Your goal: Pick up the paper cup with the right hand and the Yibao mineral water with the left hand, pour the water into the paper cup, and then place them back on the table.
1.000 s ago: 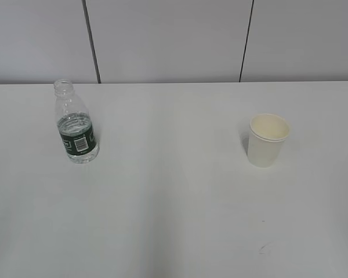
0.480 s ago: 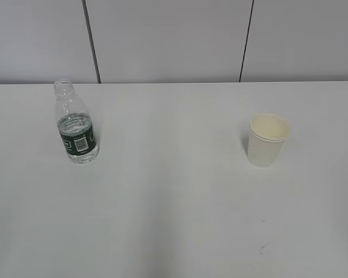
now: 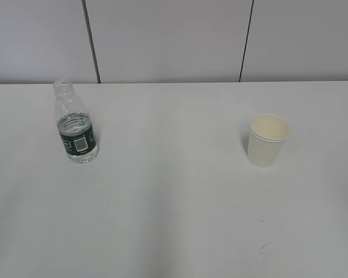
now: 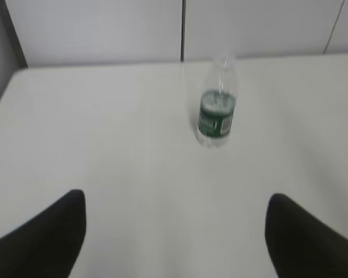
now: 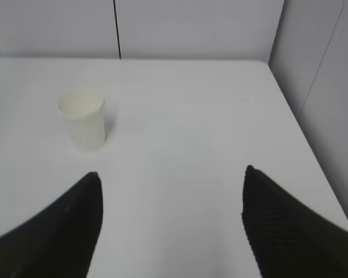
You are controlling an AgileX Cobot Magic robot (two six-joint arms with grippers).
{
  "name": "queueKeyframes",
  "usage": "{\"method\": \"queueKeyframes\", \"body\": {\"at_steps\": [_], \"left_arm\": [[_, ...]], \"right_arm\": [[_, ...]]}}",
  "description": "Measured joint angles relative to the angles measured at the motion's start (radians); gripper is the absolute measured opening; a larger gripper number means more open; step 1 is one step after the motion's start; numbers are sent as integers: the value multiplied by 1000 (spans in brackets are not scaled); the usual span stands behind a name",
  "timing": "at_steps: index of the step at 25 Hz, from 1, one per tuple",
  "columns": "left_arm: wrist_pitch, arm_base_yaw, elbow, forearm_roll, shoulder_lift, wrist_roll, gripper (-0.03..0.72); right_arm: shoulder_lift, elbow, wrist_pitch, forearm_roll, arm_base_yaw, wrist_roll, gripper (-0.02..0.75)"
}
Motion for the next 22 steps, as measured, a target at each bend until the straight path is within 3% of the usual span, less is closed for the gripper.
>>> {"method": "queueKeyframes", "body": {"at_steps": [9, 15, 22], "left_arm": [[-406, 0, -1, 10, 203, 31, 575], [-690, 0, -1, 12, 435, 42, 575], [-876, -1, -1, 9, 697, 42, 575]], "right_arm": [[164, 0, -237, -67, 0, 0, 585], [421, 0, -517, -79, 0, 34, 585], [730, 0, -835, -85, 0, 79, 585]]}}
